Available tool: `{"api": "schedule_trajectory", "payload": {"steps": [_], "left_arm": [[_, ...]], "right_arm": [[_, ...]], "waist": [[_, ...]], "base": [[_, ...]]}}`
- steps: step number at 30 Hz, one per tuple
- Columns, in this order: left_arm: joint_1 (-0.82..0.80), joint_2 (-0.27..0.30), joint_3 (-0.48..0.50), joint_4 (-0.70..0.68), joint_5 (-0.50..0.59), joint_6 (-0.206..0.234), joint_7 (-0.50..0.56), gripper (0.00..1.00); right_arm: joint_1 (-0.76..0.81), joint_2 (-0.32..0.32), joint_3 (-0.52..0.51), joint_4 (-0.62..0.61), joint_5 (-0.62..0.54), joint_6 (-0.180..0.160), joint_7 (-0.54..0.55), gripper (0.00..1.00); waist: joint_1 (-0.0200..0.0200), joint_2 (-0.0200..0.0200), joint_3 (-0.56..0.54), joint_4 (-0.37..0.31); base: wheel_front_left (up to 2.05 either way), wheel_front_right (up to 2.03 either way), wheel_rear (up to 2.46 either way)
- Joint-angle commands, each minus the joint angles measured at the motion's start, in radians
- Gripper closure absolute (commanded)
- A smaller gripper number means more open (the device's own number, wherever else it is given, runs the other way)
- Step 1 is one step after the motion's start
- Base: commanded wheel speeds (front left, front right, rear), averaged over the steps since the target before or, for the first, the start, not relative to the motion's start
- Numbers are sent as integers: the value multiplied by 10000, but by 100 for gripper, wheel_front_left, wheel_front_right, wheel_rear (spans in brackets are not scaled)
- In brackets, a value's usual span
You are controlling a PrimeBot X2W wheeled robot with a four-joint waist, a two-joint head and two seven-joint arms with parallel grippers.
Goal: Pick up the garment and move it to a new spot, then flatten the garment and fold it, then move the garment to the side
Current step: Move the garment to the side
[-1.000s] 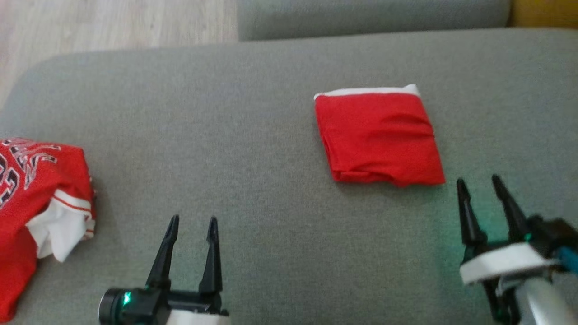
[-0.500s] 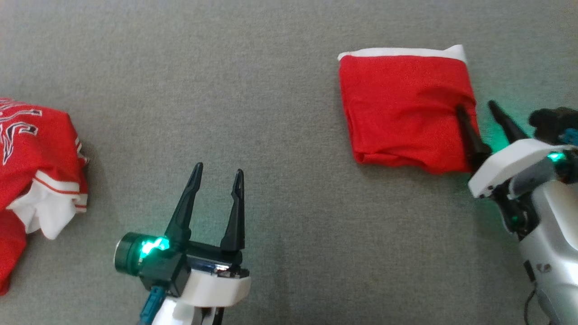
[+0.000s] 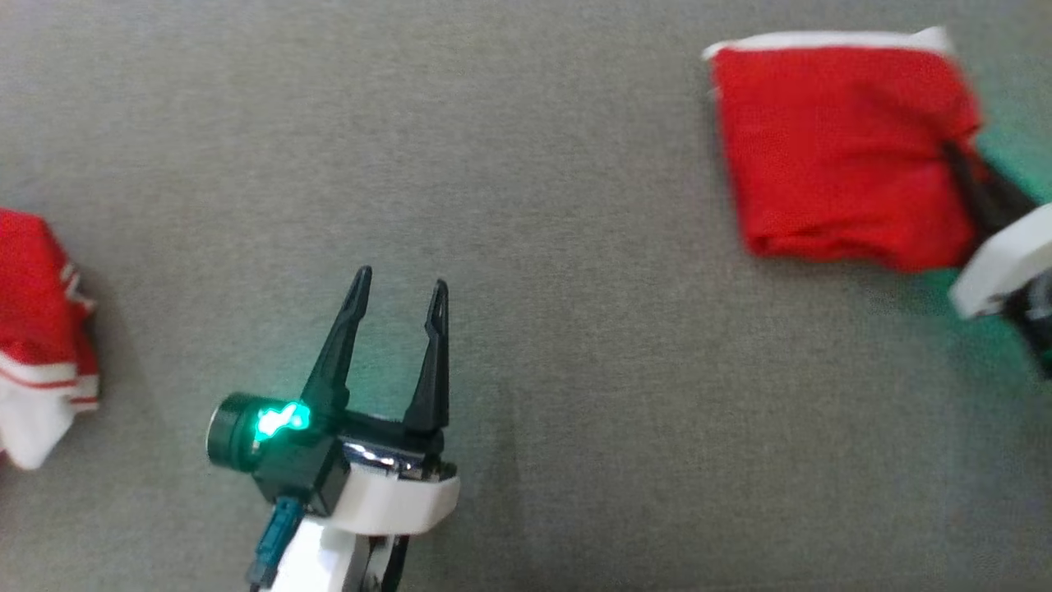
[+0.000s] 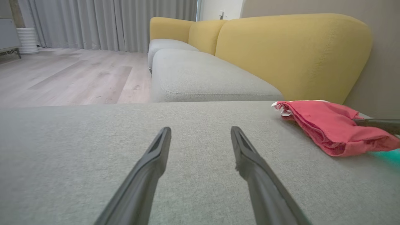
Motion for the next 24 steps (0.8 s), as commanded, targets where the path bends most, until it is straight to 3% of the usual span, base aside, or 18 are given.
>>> {"api": "schedule_trajectory", "payload": {"steps": [1, 7, 11, 17, 23, 24], "left_arm": [[-267, -11, 274, -324, 130, -34, -51, 0], [-823, -11, 403, -295, 394, -299, -51, 0], [-1223, -11, 451, -238, 496, -485, -51, 0], [-1812, -11, 447, -200, 611, -671, -51, 0], [-2194, -11, 355, -155, 592, -723, -51, 0], [-2249, -11, 334, -134, 576, -728, -51, 0]], "right_arm": [[-144, -574, -12, -358, -58, -7, 26, 100], [-259, -2532, -399, -924, -199, -7, 457, 100], [-321, -3456, -880, -1017, -356, -7, 430, 100], [-588, -4235, -1670, -1081, -914, -7, 149, 100], [-762, -4541, -2457, -1049, -1689, -7, -80, 100], [-759, -4536, -2600, -1033, -1865, -7, -125, 66]], "waist": [[0, 0, 348, -311], [0, 0, 1217, -870], [0, 0, 1740, -1103], [0, 0, 2372, -1280], [0, 0, 2703, -1228], [0, 0, 2731, -1204]], "base": [[0, 0, 0], [0, 0, 0], [0, 0, 0], [0, 0, 0], [0, 0, 0], [0, 0, 0]]}}
